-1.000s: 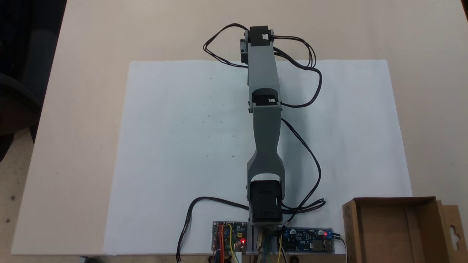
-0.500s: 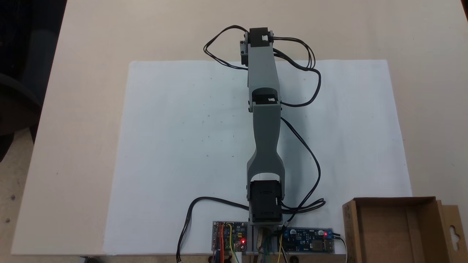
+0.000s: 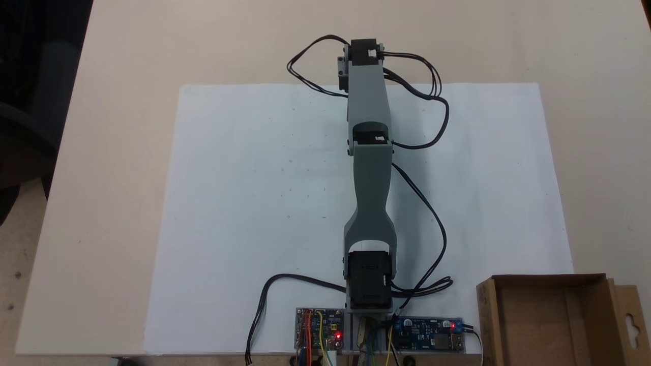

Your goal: Grasp a green dice and put it in the bin.

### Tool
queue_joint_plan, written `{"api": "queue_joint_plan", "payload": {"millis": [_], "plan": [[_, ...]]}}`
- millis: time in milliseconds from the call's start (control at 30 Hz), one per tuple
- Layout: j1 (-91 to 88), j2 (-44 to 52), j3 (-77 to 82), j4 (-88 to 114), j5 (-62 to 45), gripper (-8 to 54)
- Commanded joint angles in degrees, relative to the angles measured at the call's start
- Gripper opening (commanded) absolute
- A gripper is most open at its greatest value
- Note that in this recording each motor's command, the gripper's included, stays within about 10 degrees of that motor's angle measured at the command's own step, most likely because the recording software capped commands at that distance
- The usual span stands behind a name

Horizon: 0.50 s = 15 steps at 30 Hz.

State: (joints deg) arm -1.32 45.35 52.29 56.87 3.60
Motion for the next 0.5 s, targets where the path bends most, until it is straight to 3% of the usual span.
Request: {"api": "queue_joint_plan", "payload": {"millis": [0,200,333,467], "plan": [[-0.18,0.97,-2.90,-0.53,1.85,27.2],[0.00,0.88,-2.90,-0.26,1.85,27.1],[0.35,0.88,-2.90,-0.18,1.93,13.2],[0.62,0.88,-2.90,-0.18,1.93,11.7]]}}
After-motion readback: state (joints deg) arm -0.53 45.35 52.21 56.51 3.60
